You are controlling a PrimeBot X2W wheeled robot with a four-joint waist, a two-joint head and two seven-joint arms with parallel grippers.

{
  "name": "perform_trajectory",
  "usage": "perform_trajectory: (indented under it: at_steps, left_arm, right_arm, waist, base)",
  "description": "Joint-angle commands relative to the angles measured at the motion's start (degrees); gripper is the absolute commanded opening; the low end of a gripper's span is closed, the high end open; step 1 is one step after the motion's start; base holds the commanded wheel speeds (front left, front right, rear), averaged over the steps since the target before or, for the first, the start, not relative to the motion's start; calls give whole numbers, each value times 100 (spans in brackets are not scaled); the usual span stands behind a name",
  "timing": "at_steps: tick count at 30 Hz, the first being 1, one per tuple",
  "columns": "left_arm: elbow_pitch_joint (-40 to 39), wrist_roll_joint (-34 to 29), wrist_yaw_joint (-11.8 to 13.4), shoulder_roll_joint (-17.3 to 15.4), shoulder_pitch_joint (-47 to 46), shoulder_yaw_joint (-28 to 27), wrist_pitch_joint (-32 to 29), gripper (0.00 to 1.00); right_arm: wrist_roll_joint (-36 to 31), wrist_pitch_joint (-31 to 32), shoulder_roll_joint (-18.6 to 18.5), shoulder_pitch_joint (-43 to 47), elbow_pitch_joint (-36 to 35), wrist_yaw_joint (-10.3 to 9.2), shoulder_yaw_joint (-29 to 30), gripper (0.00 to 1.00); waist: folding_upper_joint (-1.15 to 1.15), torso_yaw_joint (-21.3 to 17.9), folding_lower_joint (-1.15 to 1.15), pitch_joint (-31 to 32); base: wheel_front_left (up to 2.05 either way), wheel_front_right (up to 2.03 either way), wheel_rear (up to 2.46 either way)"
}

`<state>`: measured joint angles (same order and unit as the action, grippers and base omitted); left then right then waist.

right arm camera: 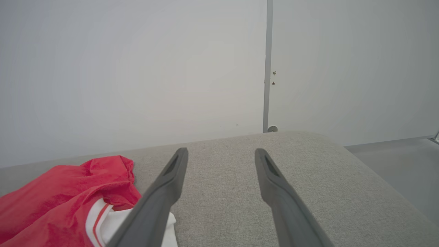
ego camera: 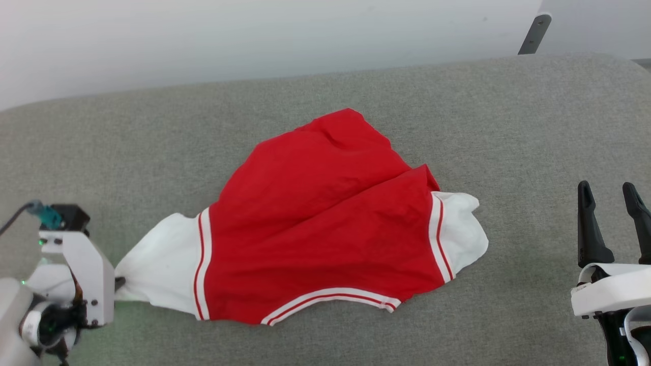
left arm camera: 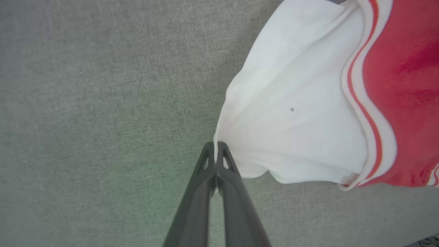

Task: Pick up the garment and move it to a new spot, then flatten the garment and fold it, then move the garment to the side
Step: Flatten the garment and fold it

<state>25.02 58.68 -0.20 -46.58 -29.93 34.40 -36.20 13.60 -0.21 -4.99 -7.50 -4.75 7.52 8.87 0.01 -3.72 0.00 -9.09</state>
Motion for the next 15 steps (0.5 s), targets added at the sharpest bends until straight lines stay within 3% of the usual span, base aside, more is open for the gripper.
perform_trajectory:
  at_steps: [1,10,11,12,13,15]
  left_arm:
    - [53,53,41,23,97,-27,54,0]
    - [529,225,92,259,308,-151,409,2]
    - [554,222,86,266,270,-187,479,35]
    - [566,256,81,286,230,-236,549,77]
    - [563,288,78,295,194,-281,611,100]
    - [501,300,73,276,145,-344,706,100]
  right_arm:
    - [27,13,-16,60,-20,-5,-2,100]
    - [32,84,-11,-24,0,-5,-29,100]
    - [28,89,-6,-23,1,-5,-29,100]
    - [13,109,3,-13,-20,-5,-33,100]
    - [0,119,12,7,-46,-5,-34,100]
    - [-29,144,18,64,-86,-5,-21,100]
  waist:
    - [-1,2,0,-21]
    - [-1,3,0,-65]
    - [-1,11,0,-50]
    - [-1,22,0,-29]
    - [-1,33,0,-3]
    - [-1,60,0,57]
  base:
    - [0,0,0]
    - [0,0,0]
    - [0,0,0]
    - [0,0,0]
    - [0,0,0]
    - [0,0,0]
